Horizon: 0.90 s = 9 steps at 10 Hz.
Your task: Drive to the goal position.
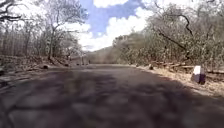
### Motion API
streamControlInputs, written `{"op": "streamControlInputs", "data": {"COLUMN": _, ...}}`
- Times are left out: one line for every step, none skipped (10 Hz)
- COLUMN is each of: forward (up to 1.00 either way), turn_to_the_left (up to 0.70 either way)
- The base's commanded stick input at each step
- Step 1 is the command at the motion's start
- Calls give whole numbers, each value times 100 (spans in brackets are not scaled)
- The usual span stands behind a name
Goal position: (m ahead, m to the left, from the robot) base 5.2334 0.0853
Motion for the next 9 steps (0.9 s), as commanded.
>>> {"op": "streamControlInputs", "data": {"forward": 70, "turn_to_the_left": 0}}
{"op": "streamControlInputs", "data": {"forward": 70, "turn_to_the_left": 0}}
{"op": "streamControlInputs", "data": {"forward": 70, "turn_to_the_left": 0}}
{"op": "streamControlInputs", "data": {"forward": 70, "turn_to_the_left": 0}}
{"op": "streamControlInputs", "data": {"forward": 70, "turn_to_the_left": 0}}
{"op": "streamControlInputs", "data": {"forward": 70, "turn_to_the_left": 0}}
{"op": "streamControlInputs", "data": {"forward": 70, "turn_to_the_left": 0}}
{"op": "streamControlInputs", "data": {"forward": 70, "turn_to_the_left": 0}}
{"op": "streamControlInputs", "data": {"forward": 70, "turn_to_the_left": 0}}
